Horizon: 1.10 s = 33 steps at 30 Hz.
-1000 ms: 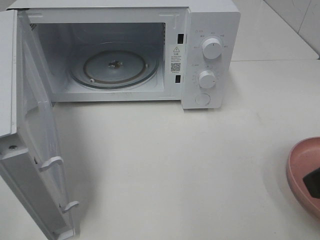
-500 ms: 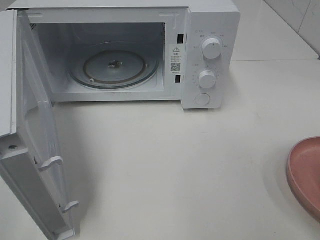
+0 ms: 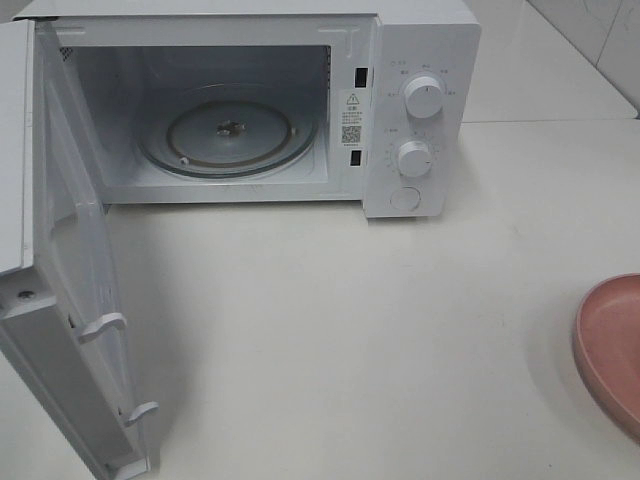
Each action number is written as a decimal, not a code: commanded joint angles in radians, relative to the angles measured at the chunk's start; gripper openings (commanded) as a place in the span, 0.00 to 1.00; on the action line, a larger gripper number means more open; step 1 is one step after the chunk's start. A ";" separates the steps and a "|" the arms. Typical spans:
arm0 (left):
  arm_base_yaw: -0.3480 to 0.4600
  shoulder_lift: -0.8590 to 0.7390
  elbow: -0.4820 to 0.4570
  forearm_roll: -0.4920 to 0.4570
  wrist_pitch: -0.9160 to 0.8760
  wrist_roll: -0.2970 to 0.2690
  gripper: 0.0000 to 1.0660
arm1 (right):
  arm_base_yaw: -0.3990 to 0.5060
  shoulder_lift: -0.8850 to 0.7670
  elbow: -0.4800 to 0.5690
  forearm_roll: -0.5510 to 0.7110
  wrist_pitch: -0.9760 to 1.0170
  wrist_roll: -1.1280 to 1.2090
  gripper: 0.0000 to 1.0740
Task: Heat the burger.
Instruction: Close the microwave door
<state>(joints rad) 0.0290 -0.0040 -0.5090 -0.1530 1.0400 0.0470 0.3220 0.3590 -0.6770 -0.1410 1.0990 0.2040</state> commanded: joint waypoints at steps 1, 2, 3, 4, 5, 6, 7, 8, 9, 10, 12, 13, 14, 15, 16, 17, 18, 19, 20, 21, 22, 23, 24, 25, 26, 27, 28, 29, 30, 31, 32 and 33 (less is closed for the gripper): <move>0.002 -0.020 0.005 -0.002 -0.010 -0.001 0.94 | -0.082 -0.090 0.049 0.026 -0.009 -0.060 0.71; 0.002 -0.020 0.005 -0.002 -0.010 -0.001 0.94 | -0.099 -0.113 0.066 0.033 -0.010 -0.070 0.71; 0.002 -0.020 0.005 -0.002 -0.010 -0.001 0.94 | -0.099 -0.113 0.066 0.033 -0.010 -0.070 0.71; 0.002 -0.020 0.005 -0.002 -0.010 -0.001 0.94 | -0.131 -0.154 0.096 0.044 -0.011 -0.079 0.71; 0.002 -0.020 0.005 -0.002 -0.010 -0.001 0.94 | -0.147 -0.178 0.111 0.049 -0.014 -0.082 0.71; 0.002 -0.020 0.005 -0.002 -0.010 -0.001 0.94 | -0.147 -0.178 0.111 0.049 -0.014 -0.082 0.71; 0.002 -0.020 0.005 -0.002 -0.010 -0.001 0.94 | -0.175 -0.219 0.139 0.052 -0.021 -0.085 0.71; 0.002 -0.020 0.005 -0.002 -0.010 -0.001 0.94 | -0.175 -0.219 0.139 0.052 -0.021 -0.085 0.71; 0.002 -0.020 0.005 -0.002 -0.010 -0.001 0.94 | -0.208 -0.262 0.141 0.053 -0.046 -0.088 0.71; 0.002 -0.020 0.005 -0.002 -0.010 -0.001 0.94 | -0.225 -0.284 0.149 0.053 -0.058 -0.088 0.71; 0.002 -0.020 0.005 -0.002 -0.010 -0.001 0.94 | -0.252 -0.325 0.171 0.053 -0.092 -0.092 0.71; 0.002 -0.020 0.005 -0.002 -0.010 -0.001 0.94 | -0.260 -0.346 0.173 0.054 -0.094 -0.095 0.71; 0.002 -0.020 0.005 -0.002 -0.010 -0.001 0.94 | -0.260 -0.346 0.173 0.054 -0.094 -0.095 0.71; 0.002 -0.020 0.005 -0.002 -0.010 -0.001 0.94 | -0.269 -0.382 0.173 0.056 -0.094 -0.097 0.71; 0.002 -0.020 0.005 -0.002 -0.010 -0.001 0.94 | -0.269 -0.382 0.173 0.056 -0.094 -0.097 0.71; 0.002 -0.020 0.005 -0.002 -0.010 -0.001 0.94 | -0.278 -0.390 0.173 0.056 -0.094 -0.096 0.71; 0.002 -0.021 0.005 -0.005 -0.010 -0.001 0.94 | -0.278 -0.389 0.173 0.056 -0.094 -0.096 0.71; 0.002 -0.021 0.005 -0.005 -0.010 -0.001 0.94 | -0.278 -0.389 0.173 0.056 -0.094 -0.096 0.71; 0.002 -0.021 0.005 -0.005 -0.010 -0.001 0.94 | -0.278 -0.389 0.173 0.056 -0.094 -0.097 0.71; 0.002 -0.021 0.005 -0.005 -0.010 -0.001 0.94 | -0.278 -0.389 0.173 0.056 -0.094 -0.097 0.71; 0.002 -0.022 0.005 -0.005 -0.010 -0.001 0.94 | -0.278 -0.389 0.173 0.056 -0.094 -0.097 0.71; 0.002 -0.022 0.005 -0.005 -0.010 -0.001 0.94 | -0.278 -0.389 0.173 0.056 -0.094 -0.098 0.71; 0.002 -0.022 0.005 -0.005 -0.010 -0.001 0.94 | -0.278 -0.389 0.173 0.056 -0.094 -0.098 0.71; 0.002 -0.022 0.005 -0.005 -0.010 -0.001 0.94 | -0.278 -0.389 0.173 0.056 -0.094 -0.097 0.71; 0.002 -0.022 0.005 -0.005 -0.010 -0.001 0.94 | -0.278 -0.389 0.173 0.056 -0.094 -0.097 0.71; 0.002 -0.022 0.005 -0.005 -0.010 -0.001 0.94 | -0.278 -0.389 0.173 0.056 -0.094 -0.097 0.71; 0.002 -0.022 0.005 -0.005 -0.010 -0.001 0.94 | -0.278 -0.389 0.173 0.056 -0.094 -0.097 0.71; 0.002 -0.022 0.005 -0.005 -0.010 -0.001 0.94 | -0.278 -0.389 0.173 0.056 -0.094 -0.097 0.71; 0.002 -0.022 0.005 -0.005 -0.010 -0.001 0.94 | -0.278 -0.389 0.173 0.056 -0.094 -0.097 0.71; 0.002 -0.022 0.005 -0.005 -0.010 -0.001 0.94 | -0.278 -0.389 0.173 0.056 -0.094 -0.097 0.71; 0.002 -0.022 0.005 -0.005 -0.010 -0.001 0.94 | -0.278 -0.389 0.173 0.056 -0.094 -0.097 0.71; 0.002 -0.022 0.005 -0.005 -0.010 -0.001 0.94 | -0.278 -0.389 0.173 0.056 -0.094 -0.097 0.71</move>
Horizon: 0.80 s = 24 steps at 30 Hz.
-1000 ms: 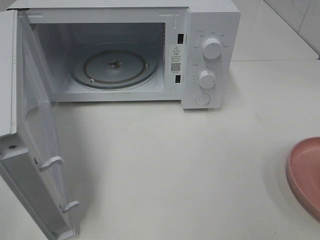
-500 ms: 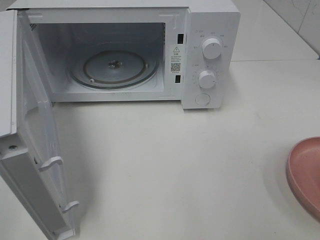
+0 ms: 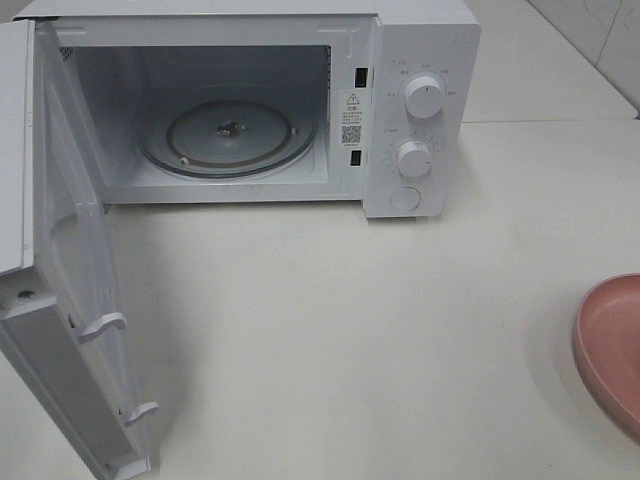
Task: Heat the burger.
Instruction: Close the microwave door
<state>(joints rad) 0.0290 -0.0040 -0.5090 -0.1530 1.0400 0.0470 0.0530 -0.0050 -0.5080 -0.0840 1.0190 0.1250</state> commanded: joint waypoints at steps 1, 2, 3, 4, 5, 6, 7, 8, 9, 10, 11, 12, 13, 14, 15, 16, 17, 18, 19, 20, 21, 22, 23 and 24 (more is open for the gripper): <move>0.002 -0.022 0.005 -0.005 -0.010 -0.001 0.94 | -0.009 -0.025 0.004 -0.001 -0.014 -0.018 0.71; 0.002 -0.022 0.005 -0.005 -0.010 -0.001 0.94 | -0.009 -0.025 0.004 -0.001 -0.014 -0.018 0.71; 0.002 -0.022 0.005 -0.005 -0.010 -0.001 0.94 | -0.009 -0.025 0.004 -0.001 -0.014 -0.018 0.71; 0.002 -0.022 0.005 -0.005 -0.010 -0.001 0.94 | -0.009 -0.025 0.004 -0.001 -0.014 -0.018 0.71; 0.002 -0.022 0.005 -0.005 -0.010 -0.001 0.94 | -0.009 -0.025 0.004 -0.001 -0.014 -0.018 0.71; 0.002 -0.022 0.005 -0.005 -0.010 -0.001 0.94 | -0.009 -0.025 0.004 -0.001 -0.014 -0.018 0.71; 0.002 -0.022 0.005 -0.005 -0.010 -0.001 0.94 | -0.009 -0.025 0.004 -0.001 -0.014 -0.018 0.71; 0.002 -0.022 0.005 -0.005 -0.010 -0.001 0.94 | -0.009 -0.025 0.004 -0.001 -0.014 -0.018 0.71; 0.002 -0.022 0.005 -0.005 -0.010 -0.001 0.94 | -0.009 -0.025 0.004 -0.001 -0.014 -0.018 0.71; 0.002 -0.022 0.005 -0.005 -0.010 -0.001 0.94 | -0.009 -0.025 0.004 -0.001 -0.014 -0.018 0.71; 0.002 -0.022 0.005 -0.005 -0.010 -0.001 0.94 | -0.009 -0.025 0.004 -0.001 -0.014 -0.017 0.71; 0.002 -0.022 0.005 -0.005 -0.010 -0.001 0.94 | -0.009 -0.025 0.004 -0.001 -0.014 -0.017 0.71; 0.002 -0.022 0.005 -0.005 -0.010 -0.001 0.94 | -0.009 -0.025 0.004 -0.001 -0.014 -0.017 0.71; 0.002 -0.022 0.005 -0.005 -0.010 -0.001 0.94 | -0.009 -0.025 0.004 -0.001 -0.014 -0.017 0.71; 0.002 -0.022 0.005 -0.005 -0.010 -0.001 0.94 | -0.009 -0.025 0.004 -0.001 -0.014 -0.017 0.71; 0.002 -0.022 0.005 -0.005 -0.010 -0.001 0.94 | -0.009 -0.025 0.004 -0.001 -0.014 -0.017 0.71; 0.002 -0.022 0.005 -0.005 -0.010 -0.001 0.94 | -0.009 -0.025 0.004 -0.001 -0.014 -0.017 0.71; 0.002 -0.022 0.005 -0.005 -0.010 -0.001 0.94 | -0.009 -0.025 0.004 -0.001 -0.014 -0.017 0.71; 0.002 -0.022 0.005 -0.005 -0.010 -0.001 0.94 | -0.009 -0.025 0.004 -0.001 -0.014 -0.017 0.71; 0.002 -0.022 0.005 -0.005 -0.010 -0.001 0.94 | -0.009 -0.025 0.004 -0.001 -0.014 -0.017 0.71; 0.002 -0.022 0.005 -0.005 -0.010 -0.001 0.94 | -0.009 -0.025 0.004 -0.001 -0.014 -0.017 0.71; 0.002 -0.022 0.005 -0.005 -0.010 -0.001 0.94 | -0.009 -0.025 0.004 -0.001 -0.014 -0.017 0.71; 0.002 -0.022 0.005 -0.005 -0.010 -0.001 0.94 | -0.009 -0.025 0.004 -0.001 -0.014 -0.017 0.71; 0.002 -0.022 0.005 -0.005 -0.010 -0.001 0.94 | -0.009 -0.025 0.004 -0.001 -0.014 -0.017 0.71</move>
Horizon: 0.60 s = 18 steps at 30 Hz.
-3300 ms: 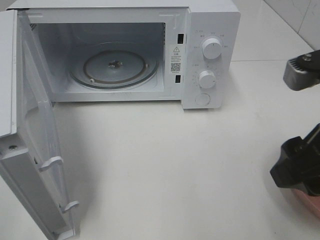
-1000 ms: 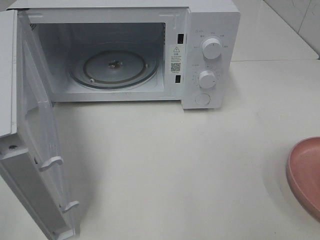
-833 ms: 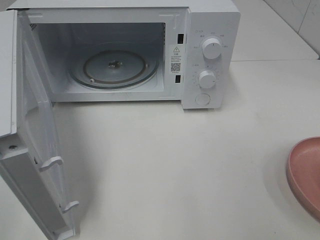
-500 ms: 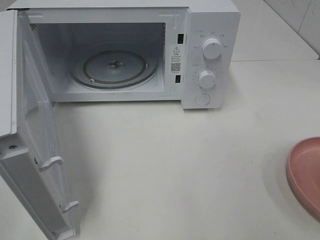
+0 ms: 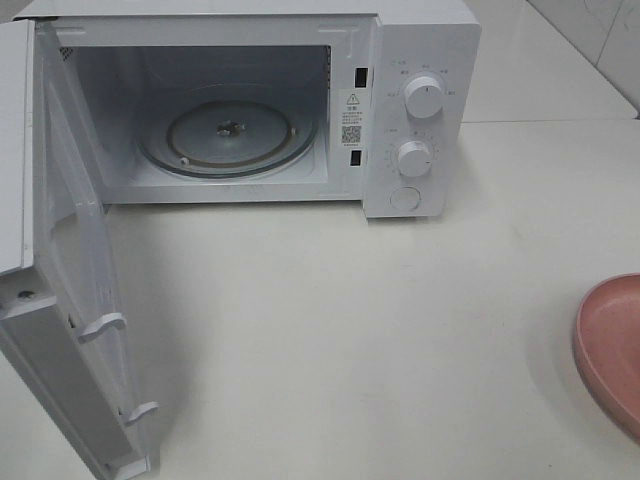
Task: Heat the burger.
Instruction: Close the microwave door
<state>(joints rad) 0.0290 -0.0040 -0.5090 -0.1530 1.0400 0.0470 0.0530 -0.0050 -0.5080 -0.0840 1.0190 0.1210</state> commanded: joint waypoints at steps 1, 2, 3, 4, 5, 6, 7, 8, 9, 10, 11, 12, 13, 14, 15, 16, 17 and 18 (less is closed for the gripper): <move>0.002 -0.022 0.005 -0.005 -0.010 -0.001 0.94 | -0.009 -0.025 0.004 -0.001 -0.014 -0.013 0.71; 0.002 -0.022 0.005 -0.005 -0.010 -0.001 0.94 | -0.009 -0.025 0.004 -0.001 -0.014 -0.013 0.71; 0.002 -0.022 0.005 -0.005 -0.010 -0.001 0.94 | -0.009 -0.025 0.004 -0.001 -0.014 -0.013 0.71; 0.002 -0.022 0.005 -0.005 -0.010 -0.001 0.94 | -0.009 -0.025 0.004 -0.001 -0.014 -0.013 0.71; 0.002 -0.022 0.005 -0.005 -0.010 -0.001 0.94 | -0.009 -0.025 0.004 -0.001 -0.014 -0.013 0.71; 0.002 -0.022 0.005 -0.005 -0.010 -0.001 0.94 | -0.009 -0.025 0.004 -0.001 -0.014 -0.013 0.71; 0.002 -0.022 0.005 -0.005 -0.010 -0.001 0.94 | -0.009 -0.025 0.004 -0.001 -0.014 -0.013 0.71; 0.002 -0.022 0.005 -0.005 -0.010 -0.001 0.94 | -0.009 -0.025 0.004 -0.001 -0.014 -0.013 0.71; 0.002 -0.022 0.005 -0.005 -0.010 -0.001 0.94 | -0.009 -0.025 0.004 -0.001 -0.014 -0.013 0.71; 0.002 -0.022 0.005 -0.005 -0.010 -0.001 0.94 | -0.009 -0.025 0.004 -0.001 -0.014 -0.013 0.71; 0.002 -0.021 0.005 -0.006 -0.010 -0.001 0.94 | -0.009 -0.025 0.004 -0.001 -0.014 -0.013 0.71; 0.002 -0.021 0.005 -0.006 -0.010 -0.001 0.94 | -0.009 -0.025 0.004 -0.001 -0.014 -0.013 0.71; 0.002 -0.021 0.005 -0.007 -0.010 -0.001 0.94 | -0.009 -0.025 0.004 -0.001 -0.014 -0.013 0.71; 0.002 -0.021 0.005 -0.007 -0.010 -0.001 0.94 | -0.009 -0.025 0.004 -0.001 -0.014 -0.013 0.71; 0.002 -0.021 0.005 -0.007 -0.010 -0.001 0.94 | -0.009 -0.025 0.004 -0.001 -0.014 -0.013 0.71; 0.002 -0.021 0.005 -0.009 -0.010 -0.001 0.94 | -0.009 -0.025 0.004 -0.001 -0.014 -0.013 0.71; 0.002 -0.021 0.005 -0.010 -0.010 -0.001 0.94 | -0.009 -0.025 0.004 -0.001 -0.014 -0.013 0.71; 0.002 -0.021 0.005 -0.010 -0.010 -0.001 0.94 | -0.009 -0.025 0.004 -0.001 -0.014 -0.013 0.71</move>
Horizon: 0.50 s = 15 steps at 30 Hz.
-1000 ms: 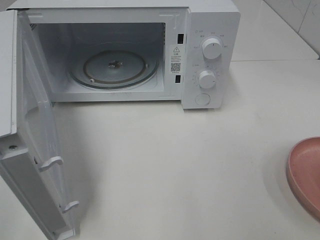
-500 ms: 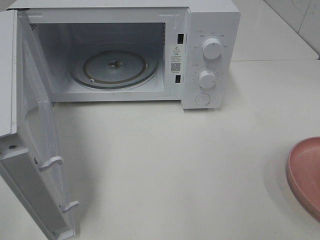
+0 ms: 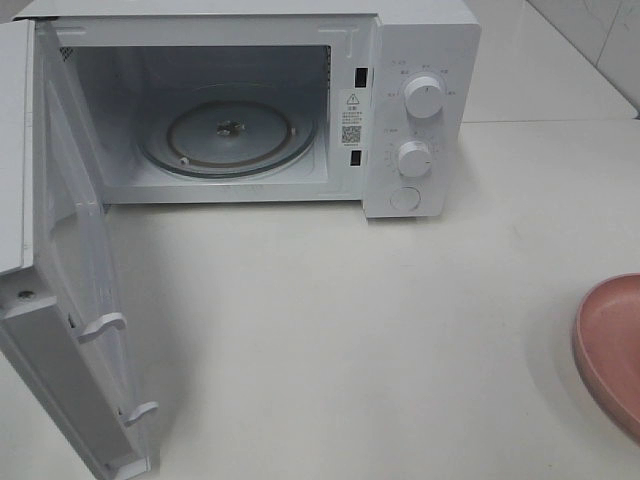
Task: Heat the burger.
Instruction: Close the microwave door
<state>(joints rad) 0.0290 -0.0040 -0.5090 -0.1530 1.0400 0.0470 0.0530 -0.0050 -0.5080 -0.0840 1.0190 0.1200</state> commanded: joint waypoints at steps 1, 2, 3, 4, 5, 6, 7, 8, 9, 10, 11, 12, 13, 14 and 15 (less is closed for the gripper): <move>0.002 -0.021 0.005 -0.010 -0.010 -0.001 0.94 | -0.009 -0.025 0.004 -0.001 -0.014 -0.012 0.71; 0.002 -0.021 0.005 -0.010 -0.010 -0.001 0.94 | -0.009 -0.025 0.004 -0.001 -0.014 -0.012 0.71; 0.002 -0.021 0.005 -0.010 -0.010 -0.001 0.94 | -0.009 -0.025 0.004 -0.001 -0.014 -0.012 0.71; 0.002 -0.021 0.005 -0.010 -0.011 -0.004 0.94 | -0.009 -0.025 0.004 -0.001 -0.014 -0.012 0.71; 0.002 -0.021 0.005 -0.010 -0.011 -0.004 0.94 | -0.009 -0.025 0.004 -0.001 -0.014 -0.012 0.71; 0.002 -0.021 0.005 -0.013 -0.013 -0.004 0.94 | -0.009 -0.025 0.004 -0.001 -0.014 -0.012 0.71; 0.002 -0.021 0.005 -0.015 -0.014 -0.004 0.94 | -0.009 -0.025 0.004 -0.001 -0.014 -0.012 0.71; 0.002 -0.021 0.005 -0.015 -0.014 -0.004 0.94 | -0.009 -0.025 0.004 -0.001 -0.014 -0.012 0.71; 0.002 -0.021 0.000 -0.021 -0.019 -0.004 0.93 | -0.009 -0.025 0.004 -0.001 -0.014 -0.012 0.71; 0.002 -0.021 0.000 -0.021 -0.019 -0.004 0.93 | -0.009 -0.025 0.004 -0.001 -0.014 -0.012 0.71; 0.002 -0.014 -0.010 -0.021 -0.019 -0.004 0.91 | -0.009 -0.025 0.004 -0.001 -0.014 -0.012 0.71; 0.002 -0.006 -0.018 -0.018 -0.019 -0.004 0.91 | -0.009 -0.025 0.004 -0.001 -0.014 -0.012 0.71; 0.002 -0.006 -0.018 -0.018 -0.019 -0.004 0.91 | -0.009 -0.025 0.004 -0.001 -0.014 -0.012 0.71; 0.002 0.018 -0.033 -0.013 -0.023 -0.004 0.87 | -0.009 -0.025 0.004 -0.001 -0.014 -0.012 0.71; 0.002 0.028 -0.038 -0.009 -0.029 -0.004 0.85 | -0.009 -0.025 0.004 -0.001 -0.014 -0.012 0.71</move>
<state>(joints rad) 0.0290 0.0030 -0.5250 -0.1620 1.0400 0.0470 0.0530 -0.0050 -0.5080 -0.0840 1.0190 0.1200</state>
